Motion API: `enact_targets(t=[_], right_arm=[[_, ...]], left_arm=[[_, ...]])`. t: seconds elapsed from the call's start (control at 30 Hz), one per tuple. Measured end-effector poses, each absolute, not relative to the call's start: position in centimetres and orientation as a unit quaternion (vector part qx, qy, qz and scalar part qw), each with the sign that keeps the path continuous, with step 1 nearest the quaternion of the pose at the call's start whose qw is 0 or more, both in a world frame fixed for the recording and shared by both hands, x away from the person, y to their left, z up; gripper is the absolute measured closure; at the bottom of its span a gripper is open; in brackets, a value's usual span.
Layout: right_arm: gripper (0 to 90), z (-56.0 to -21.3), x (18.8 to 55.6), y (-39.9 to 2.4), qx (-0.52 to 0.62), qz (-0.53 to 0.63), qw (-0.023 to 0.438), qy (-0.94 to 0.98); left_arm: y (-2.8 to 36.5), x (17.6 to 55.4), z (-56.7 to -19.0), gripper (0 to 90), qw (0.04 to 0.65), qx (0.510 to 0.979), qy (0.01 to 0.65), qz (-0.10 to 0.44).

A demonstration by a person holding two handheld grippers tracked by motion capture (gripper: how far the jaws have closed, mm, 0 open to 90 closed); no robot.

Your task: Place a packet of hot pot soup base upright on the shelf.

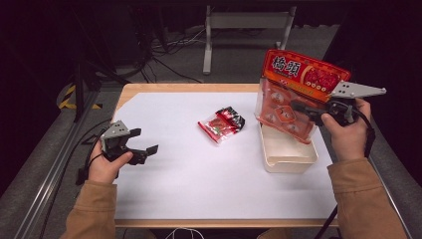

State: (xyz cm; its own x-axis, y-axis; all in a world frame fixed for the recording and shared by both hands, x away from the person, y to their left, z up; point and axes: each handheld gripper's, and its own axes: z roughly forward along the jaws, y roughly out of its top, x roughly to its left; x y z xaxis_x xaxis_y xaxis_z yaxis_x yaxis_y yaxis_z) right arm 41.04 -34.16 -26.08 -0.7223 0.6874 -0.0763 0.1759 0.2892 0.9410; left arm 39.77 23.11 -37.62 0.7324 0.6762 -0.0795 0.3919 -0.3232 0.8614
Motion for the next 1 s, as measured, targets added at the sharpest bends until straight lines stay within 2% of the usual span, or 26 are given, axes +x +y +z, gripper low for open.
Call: enact_targets(t=[1.0], right_arm=[[70.3, -30.7, 41.6, -35.8, 0.315, 0.506, 0.241, 0.766]], left_arm=[[23.1, 39.8, -37.7, 8.0, 0.475, 0.800, 0.337, 0.142]])
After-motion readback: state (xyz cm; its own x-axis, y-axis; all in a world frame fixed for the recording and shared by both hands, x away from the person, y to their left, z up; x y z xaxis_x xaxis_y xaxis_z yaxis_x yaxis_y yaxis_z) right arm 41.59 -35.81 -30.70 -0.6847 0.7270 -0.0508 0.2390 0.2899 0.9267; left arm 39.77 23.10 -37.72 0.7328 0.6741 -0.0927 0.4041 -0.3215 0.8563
